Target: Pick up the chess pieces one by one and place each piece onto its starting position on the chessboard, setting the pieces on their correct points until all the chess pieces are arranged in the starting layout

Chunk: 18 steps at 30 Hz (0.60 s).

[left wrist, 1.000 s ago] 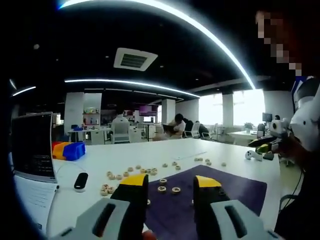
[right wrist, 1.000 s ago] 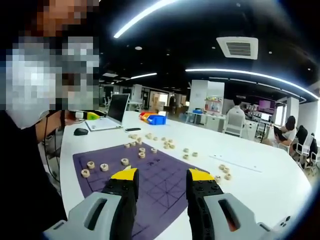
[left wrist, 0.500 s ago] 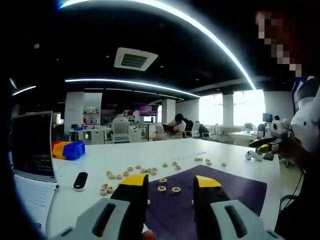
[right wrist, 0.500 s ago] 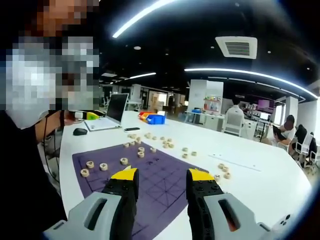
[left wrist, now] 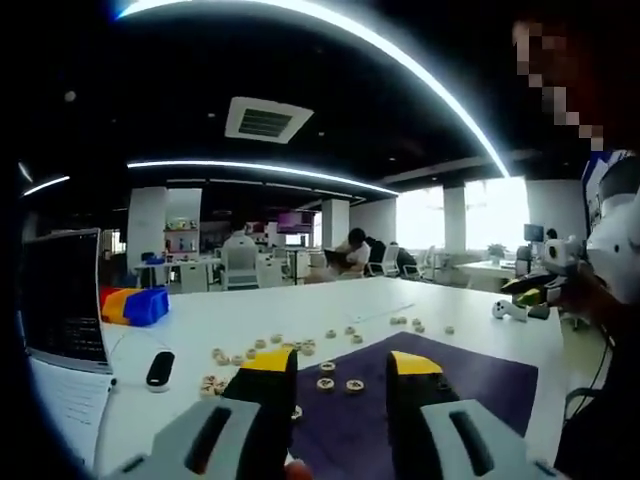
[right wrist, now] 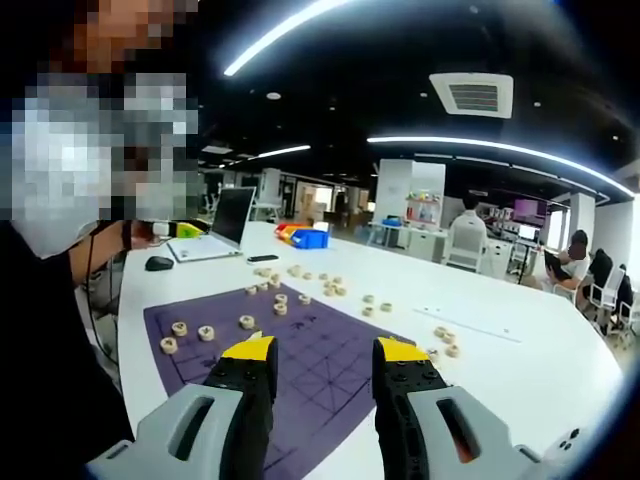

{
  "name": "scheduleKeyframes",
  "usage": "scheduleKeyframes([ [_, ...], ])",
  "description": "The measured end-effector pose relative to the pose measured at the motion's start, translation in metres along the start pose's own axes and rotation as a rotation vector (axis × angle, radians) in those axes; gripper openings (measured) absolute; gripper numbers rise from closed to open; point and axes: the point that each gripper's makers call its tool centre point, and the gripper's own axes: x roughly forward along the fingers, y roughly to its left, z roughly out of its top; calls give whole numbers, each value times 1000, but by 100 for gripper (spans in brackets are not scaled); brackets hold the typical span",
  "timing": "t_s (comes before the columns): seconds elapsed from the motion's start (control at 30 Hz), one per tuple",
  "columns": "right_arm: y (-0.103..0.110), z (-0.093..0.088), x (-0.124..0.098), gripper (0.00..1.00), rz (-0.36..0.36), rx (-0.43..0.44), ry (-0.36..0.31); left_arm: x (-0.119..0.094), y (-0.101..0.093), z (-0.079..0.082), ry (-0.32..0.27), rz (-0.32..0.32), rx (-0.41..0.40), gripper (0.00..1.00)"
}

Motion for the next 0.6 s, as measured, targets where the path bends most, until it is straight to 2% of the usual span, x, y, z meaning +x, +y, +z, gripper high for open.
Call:
scheduleKeyframes([
  [0.2, 0, 0, -1, 39, -3, 1, -2, 25, 10, 4, 44, -6, 35, 37],
  [0.37, -2, -1, -5, 39, -13, 3, -1, 42, 4, 6, 64, -43, 62, 37],
  [0.5, -4, -2, -8, 39, -23, 4, 2, 66, 5, -3, 141, -47, 96, 37],
  [0.6, -4, -2, -9, 39, -23, 2, 1, 80, 0, -6, 168, -75, 114, 37],
])
